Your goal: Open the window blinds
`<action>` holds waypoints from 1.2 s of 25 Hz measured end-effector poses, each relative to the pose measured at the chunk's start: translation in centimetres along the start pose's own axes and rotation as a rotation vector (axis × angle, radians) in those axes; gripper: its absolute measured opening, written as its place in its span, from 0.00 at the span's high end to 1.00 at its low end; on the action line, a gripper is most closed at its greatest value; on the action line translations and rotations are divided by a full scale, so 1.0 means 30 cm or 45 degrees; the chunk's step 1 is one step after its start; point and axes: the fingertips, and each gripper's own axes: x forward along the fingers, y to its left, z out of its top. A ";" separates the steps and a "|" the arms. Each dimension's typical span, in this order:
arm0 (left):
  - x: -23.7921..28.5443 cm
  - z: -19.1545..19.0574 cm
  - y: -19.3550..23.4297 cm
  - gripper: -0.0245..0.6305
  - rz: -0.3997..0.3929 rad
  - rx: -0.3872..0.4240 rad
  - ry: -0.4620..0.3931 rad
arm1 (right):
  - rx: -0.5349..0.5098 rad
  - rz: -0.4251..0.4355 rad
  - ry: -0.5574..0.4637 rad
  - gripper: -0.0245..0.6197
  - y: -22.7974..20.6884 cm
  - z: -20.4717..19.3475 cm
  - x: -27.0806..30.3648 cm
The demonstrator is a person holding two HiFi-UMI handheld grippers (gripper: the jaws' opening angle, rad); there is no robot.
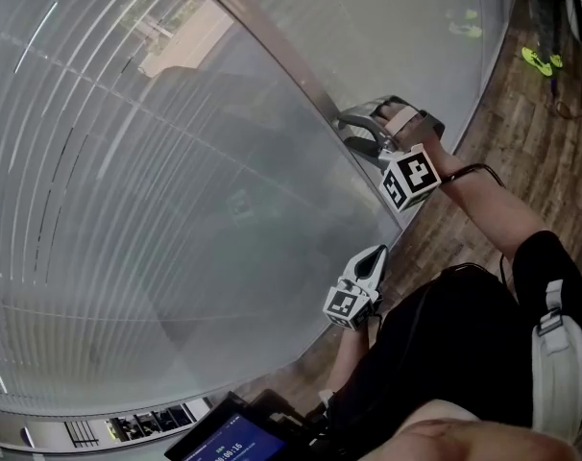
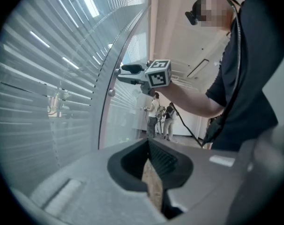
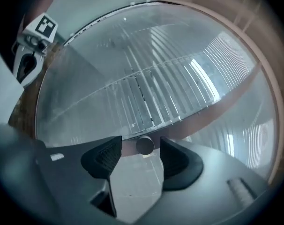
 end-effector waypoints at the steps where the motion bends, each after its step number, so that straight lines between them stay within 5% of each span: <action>1: -0.001 -0.001 0.001 0.96 0.002 -0.001 0.000 | -0.071 -0.009 0.014 0.57 0.005 -0.003 0.003; 5: -0.008 -0.001 0.004 0.96 0.013 -0.003 -0.001 | -0.209 -0.026 0.035 0.57 0.020 -0.005 0.012; 15: -0.025 0.005 0.027 0.96 0.044 -0.010 -0.018 | -0.222 -0.033 0.056 0.60 0.011 -0.021 0.045; 20: -0.028 0.008 0.034 0.96 0.052 -0.011 -0.022 | -0.248 -0.059 0.069 0.77 -0.011 -0.022 0.054; 30: -0.032 0.001 0.041 0.96 0.050 -0.009 -0.027 | -0.227 -0.081 0.073 0.77 -0.009 -0.017 0.058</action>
